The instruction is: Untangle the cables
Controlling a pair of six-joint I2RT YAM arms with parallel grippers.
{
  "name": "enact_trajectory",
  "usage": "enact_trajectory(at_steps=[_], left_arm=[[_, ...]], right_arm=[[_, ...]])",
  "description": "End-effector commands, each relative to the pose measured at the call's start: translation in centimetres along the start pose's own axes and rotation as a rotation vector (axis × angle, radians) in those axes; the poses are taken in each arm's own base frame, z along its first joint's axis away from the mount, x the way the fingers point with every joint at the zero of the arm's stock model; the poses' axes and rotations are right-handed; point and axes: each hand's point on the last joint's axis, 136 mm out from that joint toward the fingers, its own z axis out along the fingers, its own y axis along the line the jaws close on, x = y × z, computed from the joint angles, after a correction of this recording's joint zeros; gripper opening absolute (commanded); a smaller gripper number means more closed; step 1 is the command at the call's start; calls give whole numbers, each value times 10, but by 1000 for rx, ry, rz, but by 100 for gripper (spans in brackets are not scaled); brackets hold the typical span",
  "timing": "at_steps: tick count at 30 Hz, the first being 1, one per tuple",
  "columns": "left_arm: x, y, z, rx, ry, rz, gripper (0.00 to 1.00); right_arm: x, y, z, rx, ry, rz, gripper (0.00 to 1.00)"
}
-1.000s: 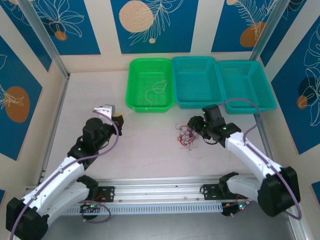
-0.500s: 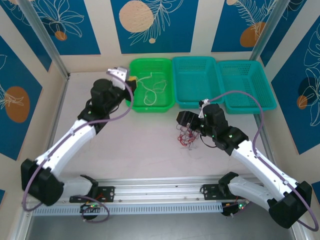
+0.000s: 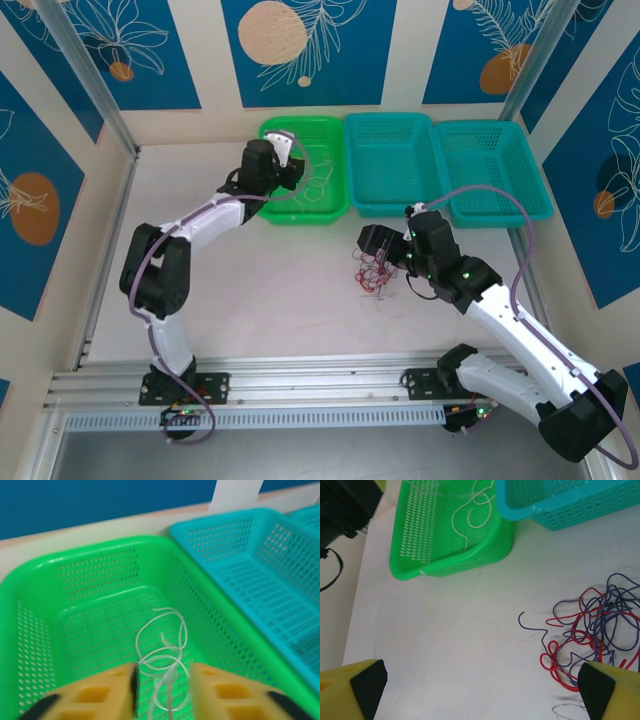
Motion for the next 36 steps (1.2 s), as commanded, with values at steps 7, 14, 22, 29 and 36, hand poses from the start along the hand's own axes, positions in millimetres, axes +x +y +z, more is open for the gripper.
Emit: enact_trajectory(at_steps=[7, 14, 22, 29, 36], left_arm=[[-79, 2, -66, 16, -203, -29, 69], [-85, -48, -150, 228, -274, -107, 69], [4, -127, -192, 359, -149, -122, 69], [115, -208, -181, 526, 133, -30, 67], [170, -255, -176, 641, 313, 1, 66]], right_arm=[[3, -23, 4, 61, -9, 48, 100], [6, -59, 16, 158, 23, 170, 100], [27, -98, 53, 253, 203, 244, 99], [61, -111, 96, 277, 383, 308, 88], [70, -118, 109, 301, 399, 295, 11]])
